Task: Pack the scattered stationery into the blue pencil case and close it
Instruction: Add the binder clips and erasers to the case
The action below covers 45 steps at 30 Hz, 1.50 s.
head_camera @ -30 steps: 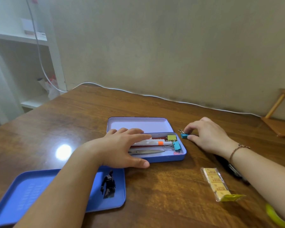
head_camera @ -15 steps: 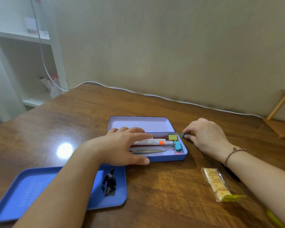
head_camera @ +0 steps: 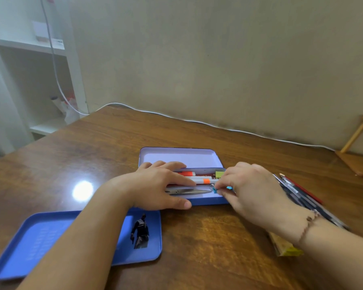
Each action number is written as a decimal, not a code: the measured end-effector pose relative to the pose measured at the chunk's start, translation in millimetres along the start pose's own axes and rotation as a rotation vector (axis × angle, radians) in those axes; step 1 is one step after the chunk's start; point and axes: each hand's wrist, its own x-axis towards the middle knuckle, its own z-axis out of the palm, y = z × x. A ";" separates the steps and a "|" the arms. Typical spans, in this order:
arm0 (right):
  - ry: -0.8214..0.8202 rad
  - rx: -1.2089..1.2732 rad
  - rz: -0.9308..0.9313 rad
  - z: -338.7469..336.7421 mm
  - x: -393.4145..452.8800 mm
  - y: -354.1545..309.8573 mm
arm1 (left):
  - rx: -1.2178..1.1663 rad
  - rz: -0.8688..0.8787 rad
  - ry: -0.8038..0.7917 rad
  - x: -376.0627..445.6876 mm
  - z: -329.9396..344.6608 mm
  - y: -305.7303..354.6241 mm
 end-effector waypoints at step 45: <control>-0.096 0.312 0.476 -86.7 -83.4 102.6 | -0.050 0.067 0.074 9.6 6.8 -7.2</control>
